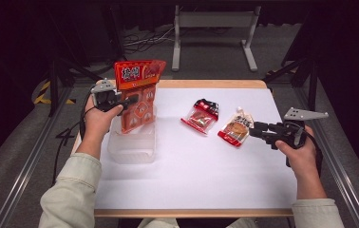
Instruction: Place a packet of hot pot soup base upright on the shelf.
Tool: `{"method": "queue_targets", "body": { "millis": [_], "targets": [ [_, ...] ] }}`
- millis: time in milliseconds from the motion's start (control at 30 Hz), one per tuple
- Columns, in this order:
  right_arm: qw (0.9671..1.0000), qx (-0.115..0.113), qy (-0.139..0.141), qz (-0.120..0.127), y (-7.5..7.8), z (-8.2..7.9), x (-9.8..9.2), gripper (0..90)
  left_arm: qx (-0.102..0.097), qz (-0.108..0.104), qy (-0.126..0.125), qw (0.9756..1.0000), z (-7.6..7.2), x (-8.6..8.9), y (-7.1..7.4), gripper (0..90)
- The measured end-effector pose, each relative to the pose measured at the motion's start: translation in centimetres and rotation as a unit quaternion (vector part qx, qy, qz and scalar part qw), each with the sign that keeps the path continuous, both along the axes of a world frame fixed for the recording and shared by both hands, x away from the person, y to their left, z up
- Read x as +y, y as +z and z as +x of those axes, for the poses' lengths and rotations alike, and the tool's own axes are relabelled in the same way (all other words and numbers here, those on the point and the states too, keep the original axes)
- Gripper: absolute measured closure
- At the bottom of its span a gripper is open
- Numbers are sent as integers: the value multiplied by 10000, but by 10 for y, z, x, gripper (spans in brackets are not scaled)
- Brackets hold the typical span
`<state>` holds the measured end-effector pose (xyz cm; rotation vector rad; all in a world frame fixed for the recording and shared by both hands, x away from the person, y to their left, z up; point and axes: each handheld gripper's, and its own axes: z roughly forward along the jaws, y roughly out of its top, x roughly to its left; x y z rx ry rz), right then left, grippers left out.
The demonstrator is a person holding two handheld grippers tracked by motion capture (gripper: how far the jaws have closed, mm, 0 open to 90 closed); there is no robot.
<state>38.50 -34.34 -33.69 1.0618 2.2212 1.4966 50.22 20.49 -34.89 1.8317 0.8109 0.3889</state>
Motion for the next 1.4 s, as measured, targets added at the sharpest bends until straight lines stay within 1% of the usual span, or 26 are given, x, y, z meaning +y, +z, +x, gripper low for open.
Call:
{"method": "queue_targets", "body": {
  "millis": [133, 200, 233, 333, 400, 433, 467, 500, 533, 600, 633, 733, 767, 800, 833, 867, 933, 967, 1033, 1067, 1100, 1200, 1233, 1267, 1300, 1400],
  "targets": [
    [10000, 45, 11, -19, -2, 1, 0, 602, 159, 34, 10, 9999, -1, 6, -1, 706],
    [10000, 53, 20, -22, -3, 2, 0, 602, 182, 86, -12, 9998, -1, 8, -1, 706],
    [10000, 55, 25, -21, -2, 2, 1, 602, 204, 69, -4, 9998, -2, 8, -1, 706],
    [10000, 66, 34, -22, -2, 2, 1, 601, 445, 54, -46, 9990, -4, 9, 1, 704],
    [9999, 92, 48, -23, -3, 2, 2, 601, 561, 149, -57, 9983, -5, 9, 2, 704],
    [9999, 103, 49, -21, -3, 2, 2, 601, 549, 264, -66, 9981, -5, 11, 3, 703],
    [9999, 108, 63, -22, -4, 2, 2, 601, 595, 226, -72, 9979, -6, 11, 2, 704],
    [9999, 111, 59, -28, -4, 3, 2, 601, 619, 234, -81, 9978, -6, 12, 2, 703],
    [9999, 117, 63, -24, -4, 3, 2, 601, 720, 153, -75, 9973, -7, 12, 1, 703],
    [9999, 139, 78, -15, -4, 2, 3, 600, 862, 135, -104, 9961, -8, 18, -2, 702],
    [9999, 137, 72, -26, -4, 3, 3, 600, 940, 81, -92, 9955, -9, 19, -4, 701],
    [9998, 172, 81, -32, -6, 4, 4, 599, 1065, 133, -70, 9942, -12, 24, -7, 701],
    [9998, 192, 82, -31, -6, 4, 5, 599, 1077, 180, -90, 9940, -13, 26, -9, 701],
    [9998, 192, 82, -31, -6, 4, 5, 599, 1077, 180, -90, 9940, -13, 26, -9, 700],
    [9997, 210, 98, -47, -7, 5, 6, 599, 1027, 198, -113, 9945, -14, 27, -10, 700],
    [9997, 221, 96, -38, -7, 5, 7, 598, 1066, 189, -139, 9940, -15, 26, -10, 700],
    [9996, 240, 114, -60, -8, 5, 8, 597, 1029, 208, -166, 9943, -16, 26, -10, 698],
    [9996, 242, 117, -62, -8, 6, 8, 597, 987, 276, -175, 9946, -18, 25, -10, 698],
    [9995, 273, 116, -58, -9, 6, 8, 598, 967, 278, -180, 9948, -20, 24, -11, 698],
    [9994, 308, 124, -65, -10, 6, 8, 598, 931, 315, -172, 9950, -20, 25, -11, 697],
    [9994, 321, 139, -61, -10, 6, 9, 598, 953, 273, -181, 9949, -21, 24, -12, 697],
    [9992, 356, 148, -79, -12, 6, 10, 598, 865, 304, -205, 9956, -23, 25, -14, 698],
    [9992, 353, 151, -81, -12, 6, 11, 598, 865, 304, -205, 9956, -23, 25, -14, 698],
    [9992, 351, 154, -78, -11, 6, 11, 598, 868, 162, -196, 9959, -24, 29, -17, 698],
    [9992, 340, 163, -89, -11, 6, 11, 598, 877, 87, -191, 9959, -24, 31, -19, 699],
    [9993, 329, 157, -79, -11, 6, 10, 598, 909, -9, -171, 9957, -24, 34, -22, 700]
  ]
}}
